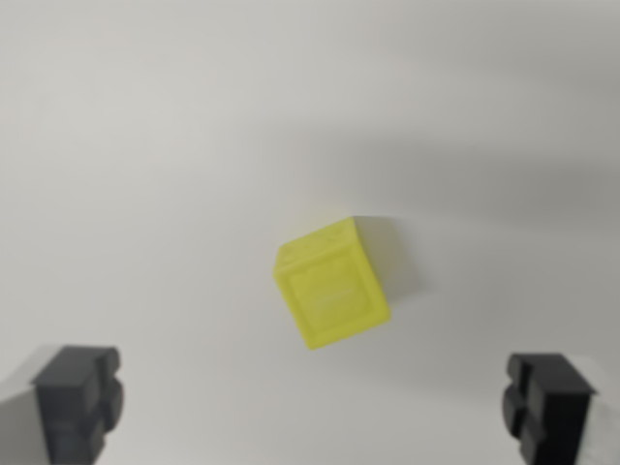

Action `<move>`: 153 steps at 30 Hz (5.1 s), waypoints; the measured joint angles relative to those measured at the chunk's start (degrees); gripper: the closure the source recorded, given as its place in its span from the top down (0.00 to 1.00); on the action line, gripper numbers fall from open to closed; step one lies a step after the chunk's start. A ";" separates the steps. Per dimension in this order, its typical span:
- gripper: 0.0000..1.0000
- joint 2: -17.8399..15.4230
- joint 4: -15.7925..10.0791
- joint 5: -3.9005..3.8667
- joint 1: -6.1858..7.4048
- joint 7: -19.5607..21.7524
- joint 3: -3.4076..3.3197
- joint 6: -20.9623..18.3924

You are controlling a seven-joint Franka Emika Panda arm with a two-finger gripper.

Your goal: Pick yellow cube

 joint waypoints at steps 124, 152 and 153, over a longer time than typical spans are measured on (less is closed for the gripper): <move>0.00 21.20 -7.66 2.35 -1.50 -27.74 0.00 27.80; 0.00 14.64 -9.40 1.08 -1.72 -26.76 -0.04 23.00; 0.00 14.38 -9.45 1.03 -1.72 -26.72 -0.04 22.80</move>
